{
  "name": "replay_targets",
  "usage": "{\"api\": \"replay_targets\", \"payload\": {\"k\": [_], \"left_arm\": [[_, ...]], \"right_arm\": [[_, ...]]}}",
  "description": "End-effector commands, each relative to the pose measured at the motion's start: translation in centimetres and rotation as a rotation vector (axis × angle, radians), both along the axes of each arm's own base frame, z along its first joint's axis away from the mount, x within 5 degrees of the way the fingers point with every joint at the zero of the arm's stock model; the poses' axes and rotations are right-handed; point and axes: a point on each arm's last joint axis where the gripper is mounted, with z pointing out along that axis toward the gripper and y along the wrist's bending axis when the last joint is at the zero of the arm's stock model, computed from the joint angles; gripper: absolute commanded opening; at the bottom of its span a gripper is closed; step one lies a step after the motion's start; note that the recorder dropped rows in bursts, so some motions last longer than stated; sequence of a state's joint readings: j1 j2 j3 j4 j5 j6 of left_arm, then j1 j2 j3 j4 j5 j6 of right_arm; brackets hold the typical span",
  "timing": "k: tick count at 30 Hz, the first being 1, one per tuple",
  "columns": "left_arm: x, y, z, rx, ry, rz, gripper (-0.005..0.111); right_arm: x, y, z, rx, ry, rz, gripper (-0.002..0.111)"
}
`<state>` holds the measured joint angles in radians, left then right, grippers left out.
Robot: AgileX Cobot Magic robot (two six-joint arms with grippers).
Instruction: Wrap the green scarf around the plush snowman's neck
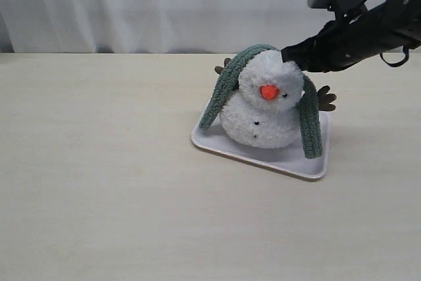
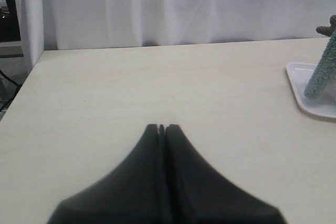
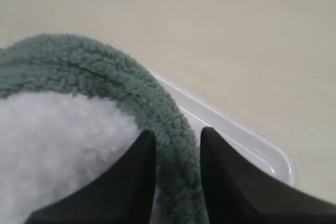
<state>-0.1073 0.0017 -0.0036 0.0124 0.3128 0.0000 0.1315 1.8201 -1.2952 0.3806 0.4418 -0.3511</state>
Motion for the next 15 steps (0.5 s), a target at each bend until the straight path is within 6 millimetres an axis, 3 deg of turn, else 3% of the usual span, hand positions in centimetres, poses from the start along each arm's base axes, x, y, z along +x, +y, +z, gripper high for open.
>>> {"api": "replay_targets", "payload": {"k": [1, 6, 9, 13, 15], "left_arm": [[0.0, 0.0, 0.0, 0.0, -0.007, 0.002, 0.0], [0.0, 0.0, 0.0, 0.0, -0.007, 0.002, 0.0], [0.0, 0.0, 0.0, 0.0, -0.007, 0.002, 0.0], [0.0, 0.0, 0.0, 0.0, -0.007, 0.002, 0.0], [0.0, 0.0, 0.0, 0.0, -0.007, 0.002, 0.0]], "right_arm": [[-0.9, -0.1, 2.9, -0.008, -0.029, 0.042, 0.029], [-2.2, 0.0, 5.1, -0.001, -0.024, 0.071, 0.028], [-2.8, -0.1, 4.9, -0.032, 0.034, 0.104, 0.028], [-3.2, -0.5, 3.7, -0.087, 0.087, 0.103, 0.007], [-3.4, -0.7, 3.0, -0.105, 0.098, 0.105, 0.004]]}}
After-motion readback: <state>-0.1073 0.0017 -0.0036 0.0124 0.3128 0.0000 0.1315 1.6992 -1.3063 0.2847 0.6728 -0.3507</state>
